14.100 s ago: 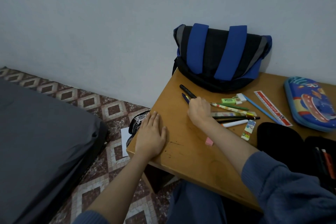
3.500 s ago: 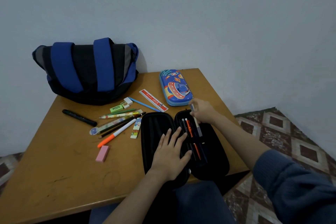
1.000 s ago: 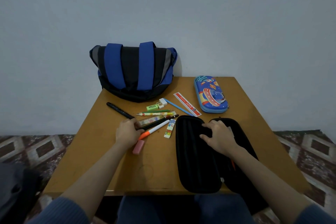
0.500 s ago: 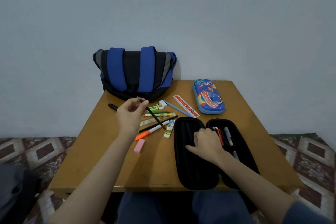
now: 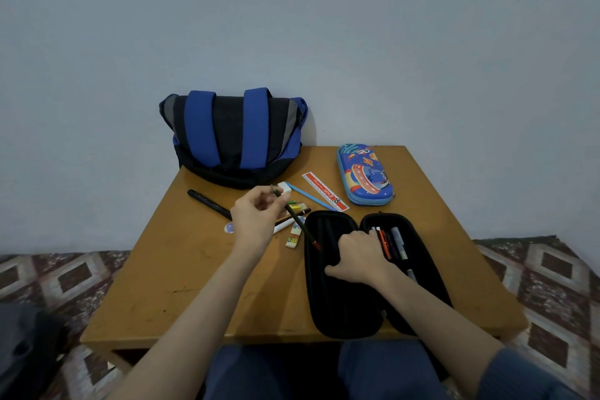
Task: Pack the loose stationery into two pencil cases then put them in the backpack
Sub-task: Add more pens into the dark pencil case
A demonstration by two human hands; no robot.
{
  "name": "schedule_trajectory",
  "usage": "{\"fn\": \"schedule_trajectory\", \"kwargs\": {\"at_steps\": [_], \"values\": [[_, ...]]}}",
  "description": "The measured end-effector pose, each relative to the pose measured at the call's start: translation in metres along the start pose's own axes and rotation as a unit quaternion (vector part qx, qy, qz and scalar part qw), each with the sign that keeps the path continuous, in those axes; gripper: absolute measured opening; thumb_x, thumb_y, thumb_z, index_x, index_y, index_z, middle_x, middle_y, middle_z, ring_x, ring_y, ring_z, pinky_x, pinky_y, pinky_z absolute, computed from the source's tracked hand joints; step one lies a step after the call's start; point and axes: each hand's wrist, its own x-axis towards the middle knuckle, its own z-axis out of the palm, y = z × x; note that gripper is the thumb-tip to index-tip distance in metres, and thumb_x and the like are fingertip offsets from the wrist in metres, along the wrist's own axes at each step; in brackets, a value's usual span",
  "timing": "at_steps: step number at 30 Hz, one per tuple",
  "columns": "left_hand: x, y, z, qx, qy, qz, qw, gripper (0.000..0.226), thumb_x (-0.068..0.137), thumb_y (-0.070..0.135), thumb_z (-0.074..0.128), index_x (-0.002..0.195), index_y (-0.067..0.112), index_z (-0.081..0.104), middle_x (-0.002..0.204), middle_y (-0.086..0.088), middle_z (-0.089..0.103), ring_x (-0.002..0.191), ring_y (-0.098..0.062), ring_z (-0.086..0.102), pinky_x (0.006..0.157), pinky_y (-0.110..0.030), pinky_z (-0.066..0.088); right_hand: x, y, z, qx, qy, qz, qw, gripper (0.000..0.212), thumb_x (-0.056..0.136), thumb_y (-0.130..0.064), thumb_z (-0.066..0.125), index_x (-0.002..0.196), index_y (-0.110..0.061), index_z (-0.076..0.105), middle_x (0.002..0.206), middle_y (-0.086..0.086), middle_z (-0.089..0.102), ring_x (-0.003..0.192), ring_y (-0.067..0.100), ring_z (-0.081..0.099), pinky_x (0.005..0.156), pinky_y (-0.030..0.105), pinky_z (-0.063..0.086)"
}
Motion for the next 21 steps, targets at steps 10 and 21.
{"fn": "schedule_trajectory", "kwargs": {"at_steps": [10, 21], "values": [[-0.003, -0.008, -0.001, -0.008, 0.008, -0.023, 1.0, 0.01, 0.083, 0.009, 0.067, 0.093, 0.006, 0.066, 0.084, -0.013, 0.067, 0.08, -0.021, 0.068, 0.064, -0.019, 0.055, -0.002, -0.006, -0.001, -0.045, 0.009, -0.023, 0.999, 0.02, 0.083, -0.033, 0.059, 0.079, -0.014, 0.055, 0.099, 0.006, 0.064, 0.101, 0.026, 0.057, 0.102, 0.041, 0.03], [-0.007, -0.014, 0.007, 0.035, 0.02, 0.018, 0.999, 0.024, 0.081, 0.005, 0.07, 0.098, 0.014, 0.057, 0.072, -0.007, 0.063, 0.072, -0.02, 0.068, 0.058, -0.015, 0.055, -0.005, 0.006, 0.005, 0.051, 0.008, -0.014, 0.999, 0.023, 0.085, -0.031, 0.06, 0.09, -0.01, 0.064, 0.099, 0.007, 0.065, 0.103, 0.023, 0.055, 0.092, 0.037, 0.039]]}}
